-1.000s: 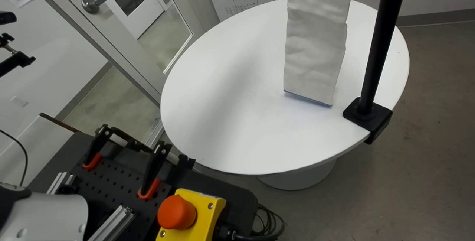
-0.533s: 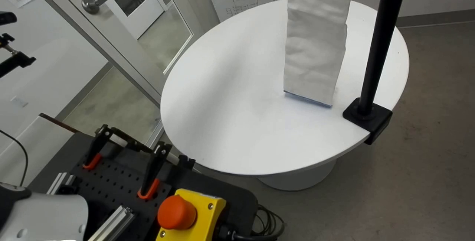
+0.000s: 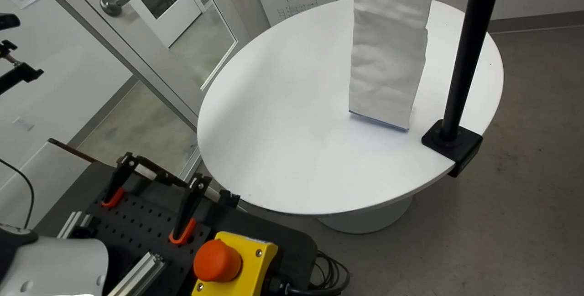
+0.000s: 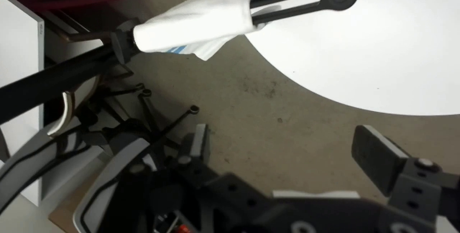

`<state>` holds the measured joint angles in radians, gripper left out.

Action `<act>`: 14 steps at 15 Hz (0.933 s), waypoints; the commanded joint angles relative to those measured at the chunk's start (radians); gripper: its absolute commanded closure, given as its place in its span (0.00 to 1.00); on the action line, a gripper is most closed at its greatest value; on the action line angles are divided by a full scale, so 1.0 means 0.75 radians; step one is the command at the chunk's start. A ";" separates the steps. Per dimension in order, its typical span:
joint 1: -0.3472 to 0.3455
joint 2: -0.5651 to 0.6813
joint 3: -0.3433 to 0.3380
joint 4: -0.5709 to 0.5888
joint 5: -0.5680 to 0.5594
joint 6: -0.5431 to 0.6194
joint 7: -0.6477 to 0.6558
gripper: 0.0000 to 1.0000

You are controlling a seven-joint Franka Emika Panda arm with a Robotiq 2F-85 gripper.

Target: Pick the cloth and hang it on the object

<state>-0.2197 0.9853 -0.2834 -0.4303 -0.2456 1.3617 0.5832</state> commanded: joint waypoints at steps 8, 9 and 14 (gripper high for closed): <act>0.066 -0.083 0.170 -0.029 0.096 -0.010 -0.542 0.00; 0.071 -0.083 0.183 -0.031 0.102 -0.009 -0.594 0.00; 0.107 -0.077 0.237 -0.052 0.114 -0.027 -0.862 0.00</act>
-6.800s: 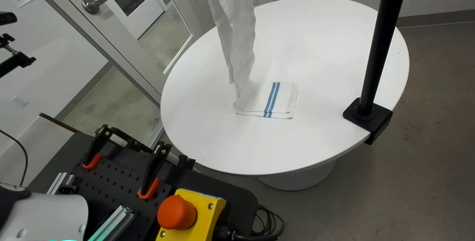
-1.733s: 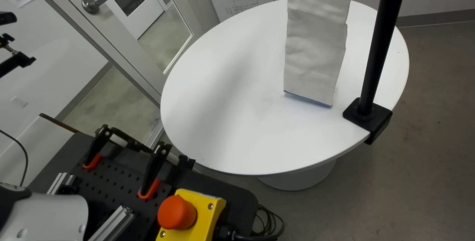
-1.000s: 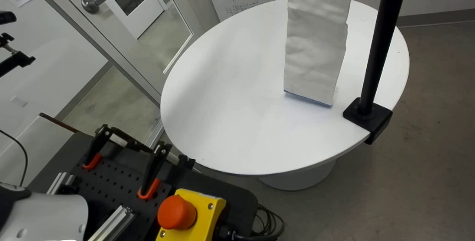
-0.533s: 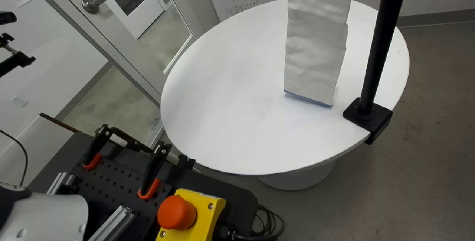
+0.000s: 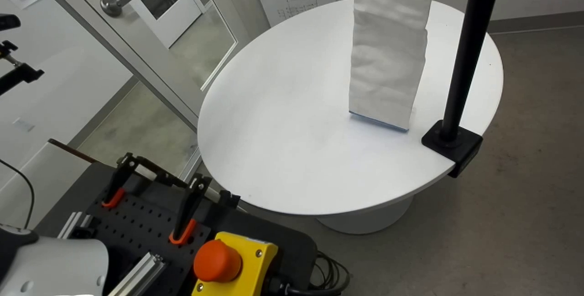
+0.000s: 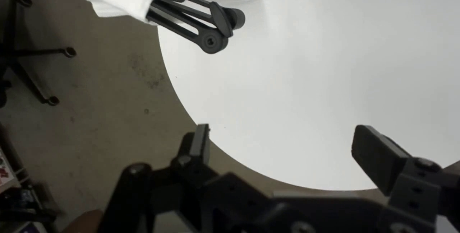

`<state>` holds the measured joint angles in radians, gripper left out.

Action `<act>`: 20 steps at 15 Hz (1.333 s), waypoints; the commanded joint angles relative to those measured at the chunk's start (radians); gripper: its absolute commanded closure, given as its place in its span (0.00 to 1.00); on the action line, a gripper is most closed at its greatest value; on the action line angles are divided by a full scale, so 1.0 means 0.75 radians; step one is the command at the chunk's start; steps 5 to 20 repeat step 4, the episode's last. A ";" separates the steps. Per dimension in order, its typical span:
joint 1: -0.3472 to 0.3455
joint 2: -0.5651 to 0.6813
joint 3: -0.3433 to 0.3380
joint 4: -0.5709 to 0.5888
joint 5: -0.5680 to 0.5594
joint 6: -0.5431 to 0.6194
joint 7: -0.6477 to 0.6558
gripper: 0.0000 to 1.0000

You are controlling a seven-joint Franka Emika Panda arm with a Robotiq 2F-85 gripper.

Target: Pick the cloth and hang it on the object

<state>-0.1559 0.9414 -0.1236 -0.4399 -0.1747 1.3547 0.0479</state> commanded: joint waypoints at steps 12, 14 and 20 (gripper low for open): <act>0.029 -0.002 0.010 -0.023 0.010 -0.003 -0.110 0.00; 0.029 -0.002 0.010 -0.023 0.010 -0.003 -0.110 0.00; 0.029 -0.002 0.010 -0.023 0.010 -0.003 -0.110 0.00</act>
